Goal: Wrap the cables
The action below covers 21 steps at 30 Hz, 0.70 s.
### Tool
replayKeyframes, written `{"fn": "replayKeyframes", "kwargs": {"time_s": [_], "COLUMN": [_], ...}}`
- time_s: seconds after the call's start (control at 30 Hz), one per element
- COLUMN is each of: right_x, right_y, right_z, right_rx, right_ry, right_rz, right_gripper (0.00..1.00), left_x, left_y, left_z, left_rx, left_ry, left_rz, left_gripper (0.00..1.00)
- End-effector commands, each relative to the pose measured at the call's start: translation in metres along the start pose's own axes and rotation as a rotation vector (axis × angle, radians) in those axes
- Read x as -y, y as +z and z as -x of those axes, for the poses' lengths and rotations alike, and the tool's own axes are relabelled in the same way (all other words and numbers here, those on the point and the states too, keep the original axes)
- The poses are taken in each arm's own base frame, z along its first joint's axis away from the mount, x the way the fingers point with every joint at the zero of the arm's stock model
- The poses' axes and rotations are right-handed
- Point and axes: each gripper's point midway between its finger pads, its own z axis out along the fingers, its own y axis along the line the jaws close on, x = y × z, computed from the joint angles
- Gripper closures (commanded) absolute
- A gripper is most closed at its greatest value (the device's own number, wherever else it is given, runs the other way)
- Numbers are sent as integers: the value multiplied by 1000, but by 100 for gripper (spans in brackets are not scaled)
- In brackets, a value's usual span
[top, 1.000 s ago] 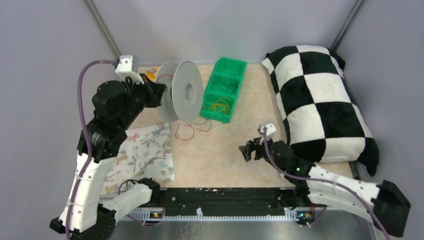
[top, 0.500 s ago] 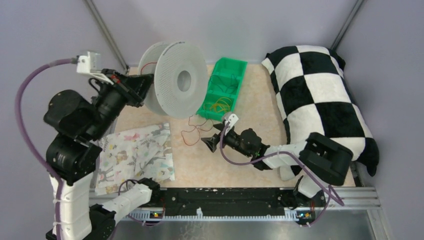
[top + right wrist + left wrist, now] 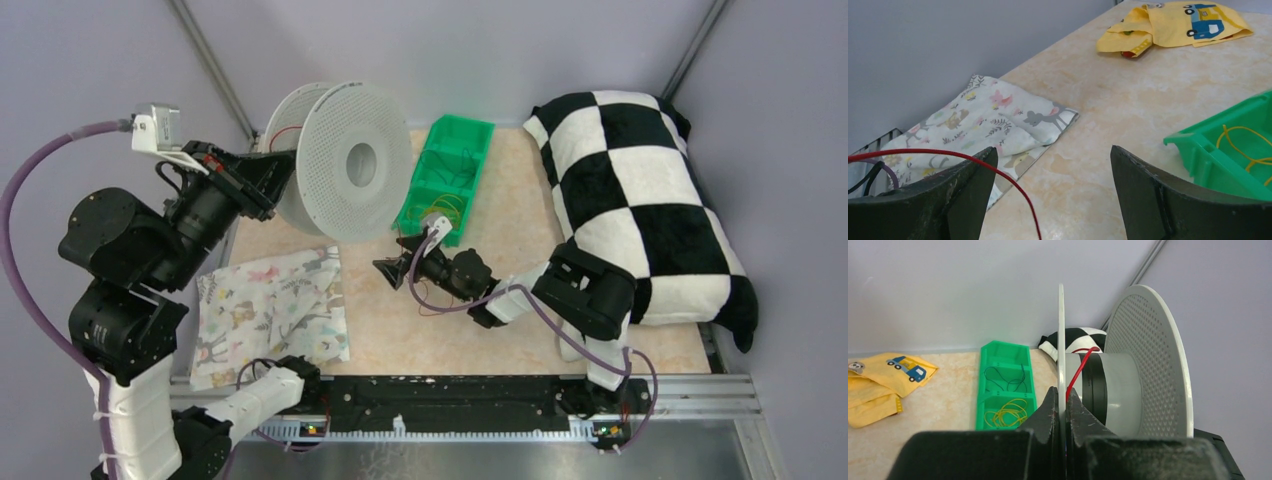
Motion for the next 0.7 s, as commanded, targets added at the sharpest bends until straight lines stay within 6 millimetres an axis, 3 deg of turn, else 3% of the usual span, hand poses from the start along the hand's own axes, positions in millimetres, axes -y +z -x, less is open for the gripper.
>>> {"fn": "replayKeyframes", "kwargs": {"time_s": [0.0,0.07,0.23,0.33,0.4,0.53,0.67], "right_x": [-18,-18,-18,-17,-17,-27,-42], "right_y": [17,16,2,-8,-16,-40,-70], "right_z": [15,11,5,0,-6,-21,-35], "right_rx": [74,62,40,6,-31,-140,-278], "right_ry": [58,77,125,132,143,166,122], "right_rz": [72,72,68,56,56,58,7], "right_gripper": [19,30,100,100,100,100,100], "left_x": [15,16,11,0,-18,-49,-67], "left_y": [-5,-8,-10,-6,3,28,41], "left_z": [27,29,27,19,16,-5,-18], "left_rx": [96,112,119,116,141,139,151], "left_ry": [-12,-16,-14,-17,-19,-65,-110], "left_rz": [-52,-60,-36,4,82,201,267], "left_gripper": [100,100,100,100,100,100,100]}}
